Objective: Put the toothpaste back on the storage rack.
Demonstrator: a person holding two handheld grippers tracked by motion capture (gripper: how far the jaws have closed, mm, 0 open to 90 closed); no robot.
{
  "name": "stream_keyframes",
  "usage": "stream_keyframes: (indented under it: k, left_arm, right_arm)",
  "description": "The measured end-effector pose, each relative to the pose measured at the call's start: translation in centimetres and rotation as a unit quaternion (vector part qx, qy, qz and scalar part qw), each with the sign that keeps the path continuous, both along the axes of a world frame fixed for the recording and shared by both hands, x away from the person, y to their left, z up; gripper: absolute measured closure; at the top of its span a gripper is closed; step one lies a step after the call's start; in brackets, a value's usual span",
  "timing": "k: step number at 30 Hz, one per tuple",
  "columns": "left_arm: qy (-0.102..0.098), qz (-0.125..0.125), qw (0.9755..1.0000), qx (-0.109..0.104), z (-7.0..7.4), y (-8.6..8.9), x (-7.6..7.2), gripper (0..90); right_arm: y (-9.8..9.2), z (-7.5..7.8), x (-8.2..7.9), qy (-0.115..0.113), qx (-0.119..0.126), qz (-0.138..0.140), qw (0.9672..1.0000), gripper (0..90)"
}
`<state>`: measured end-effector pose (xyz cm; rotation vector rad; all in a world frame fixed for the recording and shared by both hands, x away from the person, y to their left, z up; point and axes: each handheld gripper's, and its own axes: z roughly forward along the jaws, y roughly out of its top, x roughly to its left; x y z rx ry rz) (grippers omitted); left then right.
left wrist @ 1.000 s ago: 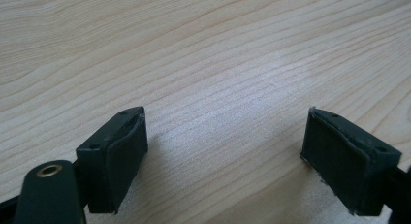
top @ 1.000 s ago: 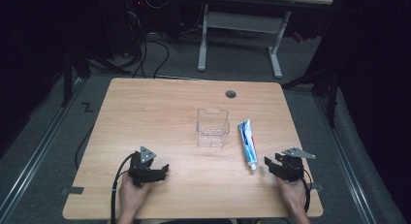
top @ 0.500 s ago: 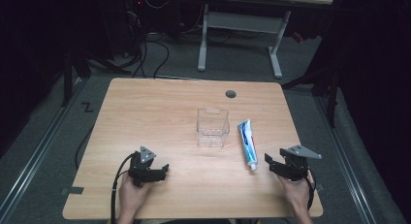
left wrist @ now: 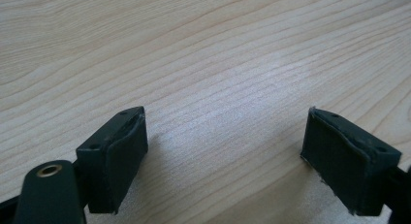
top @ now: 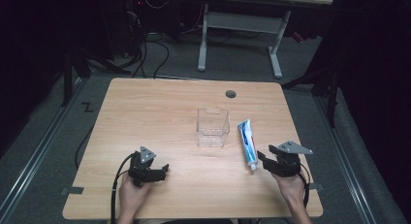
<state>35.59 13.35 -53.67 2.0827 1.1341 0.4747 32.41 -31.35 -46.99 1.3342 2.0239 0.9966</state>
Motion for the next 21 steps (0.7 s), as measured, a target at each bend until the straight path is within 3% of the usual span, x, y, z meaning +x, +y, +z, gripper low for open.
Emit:
stream_keyframes:
  k: [11,21]
  left_arm:
    - [0.0,0.0,1.0,-0.001,0.0,0.0,0.0,16.7]
    - [0.0,0.001,1.0,-0.001,0.0,0.0,0.0,16.7]
  right_arm:
    - [1.4,1.0,1.2,0.001,-0.006,0.015,0.9999,51.5]
    - [2.1,2.1,3.1,0.007,-0.018,0.0,0.9998,54.9]
